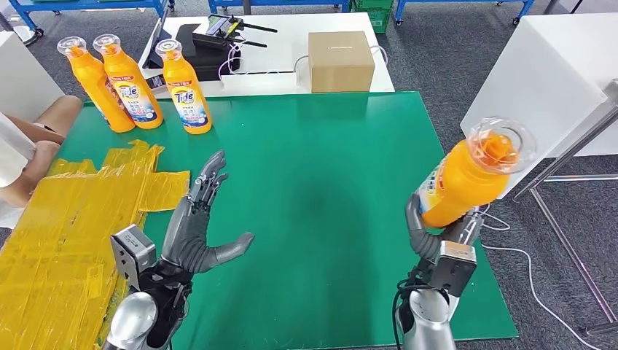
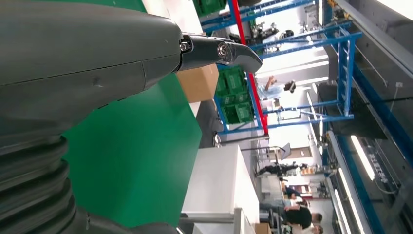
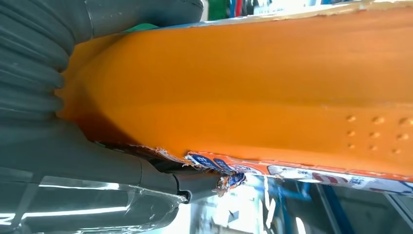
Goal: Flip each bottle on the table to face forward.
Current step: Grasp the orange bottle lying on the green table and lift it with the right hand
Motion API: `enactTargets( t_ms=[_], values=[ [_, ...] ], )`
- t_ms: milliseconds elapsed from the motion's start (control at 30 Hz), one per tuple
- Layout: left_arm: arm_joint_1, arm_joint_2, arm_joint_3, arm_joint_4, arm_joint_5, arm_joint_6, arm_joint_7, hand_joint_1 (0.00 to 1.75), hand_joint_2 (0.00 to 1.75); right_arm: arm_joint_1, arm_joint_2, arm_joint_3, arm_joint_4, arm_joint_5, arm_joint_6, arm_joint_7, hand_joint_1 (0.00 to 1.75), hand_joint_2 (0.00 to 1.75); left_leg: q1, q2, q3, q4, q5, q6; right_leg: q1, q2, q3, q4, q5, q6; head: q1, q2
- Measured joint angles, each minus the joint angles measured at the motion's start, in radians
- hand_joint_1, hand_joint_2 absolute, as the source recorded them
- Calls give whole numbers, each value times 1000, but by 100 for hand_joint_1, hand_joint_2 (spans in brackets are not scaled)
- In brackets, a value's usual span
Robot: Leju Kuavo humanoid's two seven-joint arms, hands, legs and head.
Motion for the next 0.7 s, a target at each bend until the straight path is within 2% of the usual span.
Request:
enactTargets(
  t_ms=[100, 267, 567, 700],
  values=[
    [-25, 6, -25, 20, 19, -1, 1, 0, 175, -34, 25, 65, 102, -20, 25, -23, 175, 175, 0, 0, 0, 0, 0, 0, 0, 0, 0, 1, 0, 0, 0, 0],
    [-52, 8, -43, 34, 35, 6, 6, 0, 175, -71, 31, 169, 193, -9, 55, -32, 175, 175, 0, 0, 0, 0, 1, 0, 0, 0, -1, 1, 0, 0, 0, 0],
    [-73, 15, -57, 58, 66, 7, 2, 0, 175, -110, 31, 385, 274, 80, 90, -47, 175, 175, 0, 0, 0, 0, 1, -1, 0, 0, -1, 1, 0, 0, 0, 0],
    [-78, 17, -57, 66, 69, 6, 1, 0, 175, -116, 28, 450, 293, 98, 91, -47, 175, 175, 0, 0, 0, 0, 1, -1, 0, 0, -1, 1, 0, 0, 0, 0]
  ],
)
